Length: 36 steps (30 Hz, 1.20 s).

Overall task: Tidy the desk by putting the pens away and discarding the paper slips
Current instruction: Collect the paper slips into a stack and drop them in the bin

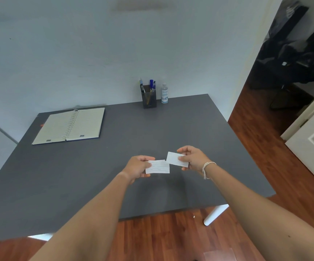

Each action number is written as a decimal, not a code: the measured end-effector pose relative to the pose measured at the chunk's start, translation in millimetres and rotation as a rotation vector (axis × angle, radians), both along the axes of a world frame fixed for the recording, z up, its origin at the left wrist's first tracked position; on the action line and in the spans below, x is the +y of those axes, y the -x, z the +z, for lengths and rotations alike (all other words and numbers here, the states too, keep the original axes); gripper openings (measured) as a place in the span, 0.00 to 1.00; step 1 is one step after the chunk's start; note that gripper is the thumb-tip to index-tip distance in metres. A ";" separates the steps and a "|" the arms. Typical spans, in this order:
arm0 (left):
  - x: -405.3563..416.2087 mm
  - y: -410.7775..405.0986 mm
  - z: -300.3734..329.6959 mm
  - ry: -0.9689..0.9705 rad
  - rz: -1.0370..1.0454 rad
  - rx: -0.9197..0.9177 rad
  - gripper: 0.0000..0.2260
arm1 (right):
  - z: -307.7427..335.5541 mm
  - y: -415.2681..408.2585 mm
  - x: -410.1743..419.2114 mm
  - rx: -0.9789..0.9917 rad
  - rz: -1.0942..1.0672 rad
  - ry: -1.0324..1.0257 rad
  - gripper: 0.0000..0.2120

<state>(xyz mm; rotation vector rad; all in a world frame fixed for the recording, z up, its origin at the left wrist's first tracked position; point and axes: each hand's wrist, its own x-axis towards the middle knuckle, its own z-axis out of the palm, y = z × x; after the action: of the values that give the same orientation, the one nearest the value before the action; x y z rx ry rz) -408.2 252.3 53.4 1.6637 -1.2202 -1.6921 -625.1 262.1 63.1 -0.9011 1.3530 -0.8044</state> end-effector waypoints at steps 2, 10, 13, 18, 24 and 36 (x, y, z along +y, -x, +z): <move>1.6 -1.0 0.2 0.002 0.004 0.008 0.11 | -1.0 -6.1 3.2 0.078 0.008 0.017 0.09; 7.9 4.5 3.7 -0.009 -0.034 0.072 0.10 | -11.2 -23.9 14.1 0.247 -0.017 0.096 0.08; 9.1 9.5 4.7 -0.013 -0.033 0.099 0.10 | -11.9 -27.5 16.0 0.256 -0.024 0.103 0.07; 11.1 17.0 4.0 -0.025 -0.030 0.127 0.11 | -12.5 -26.8 20.4 0.263 -0.040 0.118 0.11; 12.9 27.5 2.8 -0.033 -0.025 0.131 0.11 | -19.3 -19.6 21.6 0.253 -0.057 0.123 0.14; 2.2 60.8 4.9 -0.019 0.006 0.130 0.11 | -24.7 14.3 9.8 0.022 -0.041 0.015 0.15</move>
<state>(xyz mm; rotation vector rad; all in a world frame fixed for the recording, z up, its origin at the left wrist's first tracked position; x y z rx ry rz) -469.0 254.5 58.4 1.5402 -1.1403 -1.7831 -639.4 271.8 38.4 -0.8982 1.3898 -0.8392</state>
